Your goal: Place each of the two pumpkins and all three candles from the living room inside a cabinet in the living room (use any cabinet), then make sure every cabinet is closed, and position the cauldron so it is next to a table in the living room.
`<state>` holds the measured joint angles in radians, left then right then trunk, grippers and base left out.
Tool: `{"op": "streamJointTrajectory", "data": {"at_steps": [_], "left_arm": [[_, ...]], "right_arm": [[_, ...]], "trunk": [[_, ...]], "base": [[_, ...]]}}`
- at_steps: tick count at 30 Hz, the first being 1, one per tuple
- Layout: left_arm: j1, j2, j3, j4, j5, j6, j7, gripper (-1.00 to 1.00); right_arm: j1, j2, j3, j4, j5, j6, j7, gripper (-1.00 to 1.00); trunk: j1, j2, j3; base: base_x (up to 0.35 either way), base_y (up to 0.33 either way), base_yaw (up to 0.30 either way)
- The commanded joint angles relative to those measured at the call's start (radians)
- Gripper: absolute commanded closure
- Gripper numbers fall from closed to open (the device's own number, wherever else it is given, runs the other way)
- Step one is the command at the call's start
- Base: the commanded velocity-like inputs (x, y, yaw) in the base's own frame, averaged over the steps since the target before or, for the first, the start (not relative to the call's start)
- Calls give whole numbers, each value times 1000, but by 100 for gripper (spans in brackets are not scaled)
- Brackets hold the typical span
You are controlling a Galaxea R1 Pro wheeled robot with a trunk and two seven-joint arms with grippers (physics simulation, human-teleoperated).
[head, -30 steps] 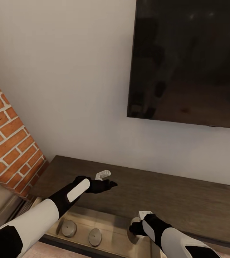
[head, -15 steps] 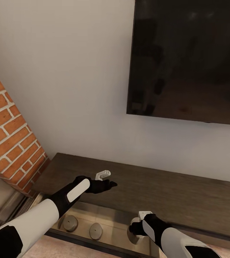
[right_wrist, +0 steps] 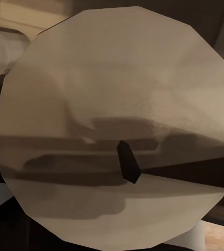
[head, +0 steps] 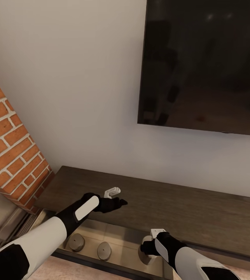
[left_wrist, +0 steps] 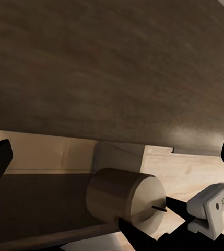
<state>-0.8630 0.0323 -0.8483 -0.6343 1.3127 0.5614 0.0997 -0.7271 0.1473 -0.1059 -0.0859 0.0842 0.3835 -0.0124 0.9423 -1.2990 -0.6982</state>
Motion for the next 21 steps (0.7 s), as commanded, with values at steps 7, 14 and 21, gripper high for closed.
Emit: {"op": "streamJointTrajectory", "data": {"at_steps": [7,14,21], "left_arm": [[0,-1,1,14,8,-1,-4,-100],[0,-2,5,16,7,0,-1,-100],[-1,-2,8,16,7,1,0,-100]], "right_arm": [[0,0,0,0,-1,0,2,100],[0,0,0,0,-1,0,1,100],[0,0,0,-1,1,0,1,100]], "trunk": [[0,0,0],[23,-42,-19],[50,-91,-41]], "base": [[0,0,0],[0,0,0],[0,0,0]]}}
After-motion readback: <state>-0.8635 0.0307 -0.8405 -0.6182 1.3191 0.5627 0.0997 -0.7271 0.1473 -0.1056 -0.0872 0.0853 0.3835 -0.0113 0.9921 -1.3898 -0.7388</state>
